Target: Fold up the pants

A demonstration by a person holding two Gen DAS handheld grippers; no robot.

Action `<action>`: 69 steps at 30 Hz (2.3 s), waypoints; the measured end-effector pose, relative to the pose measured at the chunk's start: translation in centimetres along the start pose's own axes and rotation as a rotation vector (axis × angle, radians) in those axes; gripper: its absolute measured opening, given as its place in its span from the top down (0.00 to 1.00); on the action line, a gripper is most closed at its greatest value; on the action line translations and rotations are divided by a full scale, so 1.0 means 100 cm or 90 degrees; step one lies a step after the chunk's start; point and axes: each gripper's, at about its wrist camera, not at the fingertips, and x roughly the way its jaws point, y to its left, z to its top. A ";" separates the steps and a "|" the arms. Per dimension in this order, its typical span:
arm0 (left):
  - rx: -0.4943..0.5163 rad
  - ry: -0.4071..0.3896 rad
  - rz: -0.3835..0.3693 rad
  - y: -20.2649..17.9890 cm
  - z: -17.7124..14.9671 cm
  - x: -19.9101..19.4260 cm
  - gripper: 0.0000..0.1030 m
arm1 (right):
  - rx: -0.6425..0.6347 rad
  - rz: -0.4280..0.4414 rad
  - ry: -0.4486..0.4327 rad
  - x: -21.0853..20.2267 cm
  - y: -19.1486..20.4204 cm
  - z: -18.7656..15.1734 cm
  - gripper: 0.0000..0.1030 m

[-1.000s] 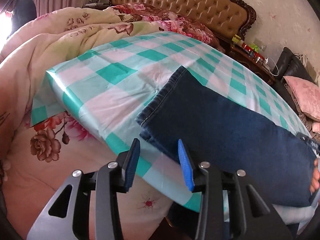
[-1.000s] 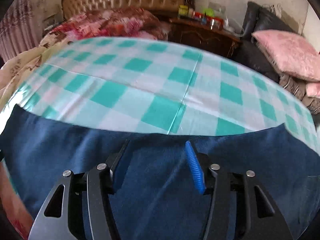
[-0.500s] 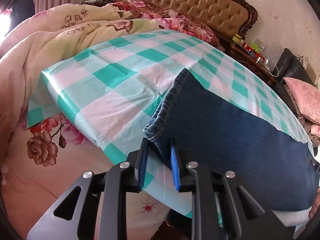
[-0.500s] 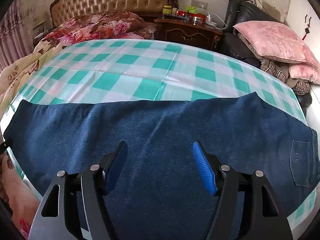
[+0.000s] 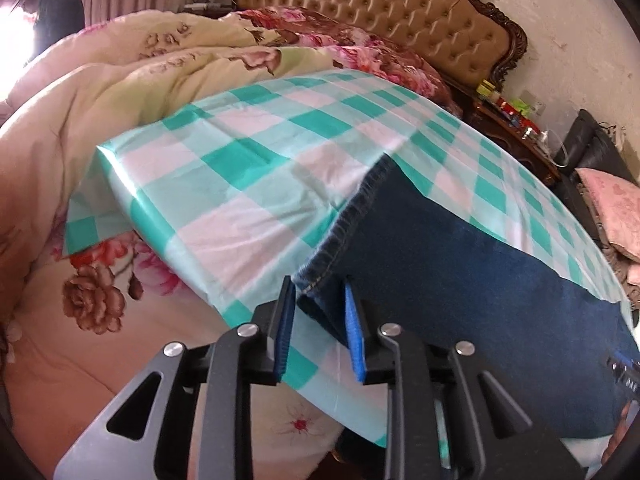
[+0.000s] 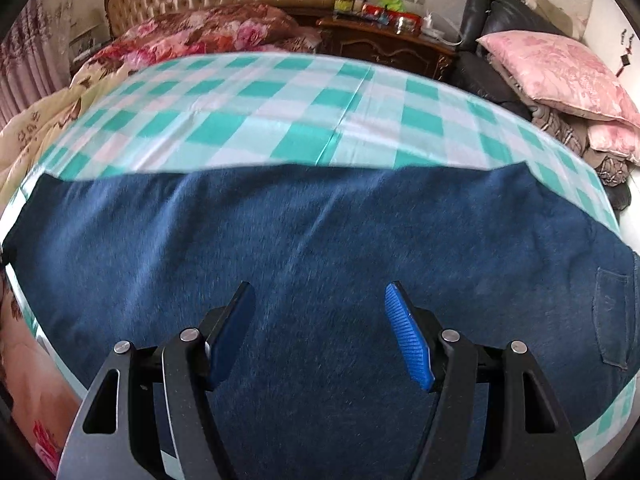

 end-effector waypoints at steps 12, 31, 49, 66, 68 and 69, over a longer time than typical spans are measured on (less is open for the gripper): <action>0.257 -0.031 -0.079 -0.105 0.043 -0.001 0.64 | -0.002 -0.013 -0.001 0.011 -0.002 -0.011 0.26; 0.010 -0.011 -0.064 0.008 0.051 -0.004 0.59 | 0.010 -0.005 -0.009 0.014 -0.010 -0.012 0.17; 0.084 0.041 -0.032 -0.005 -0.004 0.011 0.77 | 0.010 -0.003 -0.008 0.015 -0.010 -0.012 0.17; 0.419 -0.145 0.064 -0.209 -0.013 -0.114 0.83 | 0.135 0.052 -0.039 -0.040 -0.091 -0.012 0.17; 0.527 -0.192 0.069 -0.270 -0.053 -0.124 0.83 | 0.175 0.051 -0.043 -0.048 -0.116 -0.016 0.17; 0.573 -0.207 0.063 -0.297 -0.077 -0.124 0.83 | 0.198 0.049 -0.046 -0.053 -0.132 -0.021 0.17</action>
